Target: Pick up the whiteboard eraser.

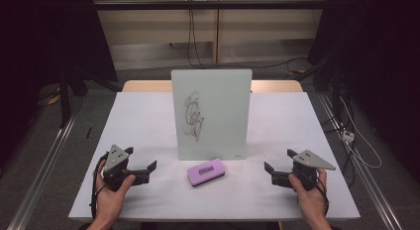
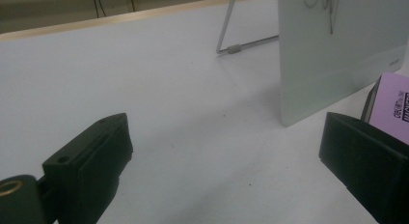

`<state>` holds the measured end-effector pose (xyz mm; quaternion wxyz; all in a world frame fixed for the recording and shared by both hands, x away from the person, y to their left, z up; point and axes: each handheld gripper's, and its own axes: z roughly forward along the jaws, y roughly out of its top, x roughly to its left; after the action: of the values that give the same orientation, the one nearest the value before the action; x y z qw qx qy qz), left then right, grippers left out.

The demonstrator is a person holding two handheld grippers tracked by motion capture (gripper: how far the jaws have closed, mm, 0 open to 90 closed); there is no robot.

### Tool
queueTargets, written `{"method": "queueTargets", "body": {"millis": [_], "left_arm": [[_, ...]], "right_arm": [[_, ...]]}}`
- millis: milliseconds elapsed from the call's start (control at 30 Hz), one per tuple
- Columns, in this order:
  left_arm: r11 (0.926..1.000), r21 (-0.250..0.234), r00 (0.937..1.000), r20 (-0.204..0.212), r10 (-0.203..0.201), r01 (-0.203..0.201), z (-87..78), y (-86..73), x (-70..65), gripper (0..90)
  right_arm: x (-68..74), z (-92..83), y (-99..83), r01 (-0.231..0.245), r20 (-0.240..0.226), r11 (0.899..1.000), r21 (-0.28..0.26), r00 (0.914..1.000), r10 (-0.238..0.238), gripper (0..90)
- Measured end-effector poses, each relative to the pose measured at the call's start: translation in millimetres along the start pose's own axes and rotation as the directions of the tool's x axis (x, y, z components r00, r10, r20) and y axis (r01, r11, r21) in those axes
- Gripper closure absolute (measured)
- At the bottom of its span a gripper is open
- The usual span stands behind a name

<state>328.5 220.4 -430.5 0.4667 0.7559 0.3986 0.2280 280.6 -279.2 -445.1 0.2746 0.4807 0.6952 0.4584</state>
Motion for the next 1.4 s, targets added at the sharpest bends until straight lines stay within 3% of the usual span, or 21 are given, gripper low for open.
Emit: {"method": "queueTargets", "body": {"millis": [67,333,633,733,1033,1267,1333,1400], "left_arm": [[0.9998,0.015,0.9999,-0.003,0.011,-0.011,0.9,-0.2,-0.2,4.4],[0.9997,0.023,0.9999,-0.005,-0.011,0.012,4.1,0.6,-1.4,4.5],[0.9993,0.035,0.9991,0.040,0.016,-0.017,4.9,8.0,-7.7,5.4],[0.9973,0.066,0.9969,0.074,0.027,-0.032,5.8,10.3,-8.3,6.2],[0.9946,0.076,0.9895,0.131,0.061,-0.071,12.8,17.3,-16.1,6.3],[0.9932,0.094,0.9752,0.216,0.047,-0.069,18.4,20.3,-19.9,7.1],[0.9923,0.103,0.9786,0.200,0.046,-0.068,20.7,22.1,-22.4,7.1],[0.9903,0.106,0.9756,0.210,0.066,-0.090,22.6,25.5,-24.1,7.1]], "right_arm": [[0.1,0.3,-0.1,0.002,-0.001,1.000,0.004,1.0000,-0.002,5.0],[-0.8,0.9,-0.5,0.000,-0.008,1.000,0.007,1.0000,0.000,5.2],[0.0,1.8,-0.8,0.007,-0.019,1.000,0.005,0.9998,-0.007,5.2],[0.5,2.4,-0.9,0.007,-0.026,1.000,0.013,0.9996,-0.007,5.2],[1.5,4.3,-0.6,0.007,-0.041,1.000,0.018,0.9991,-0.006,5.2],[2.3,4.2,0.2,0.009,-0.036,1.000,0.019,0.9993,-0.008,5.2],[3.0,4.3,0.6,0.010,-0.036,1.000,0.019,0.9993,-0.009,5.2],[3.8,4.8,0.9,0.013,-0.038,1.000,0.021,0.9992,-0.012,5.2]]}}
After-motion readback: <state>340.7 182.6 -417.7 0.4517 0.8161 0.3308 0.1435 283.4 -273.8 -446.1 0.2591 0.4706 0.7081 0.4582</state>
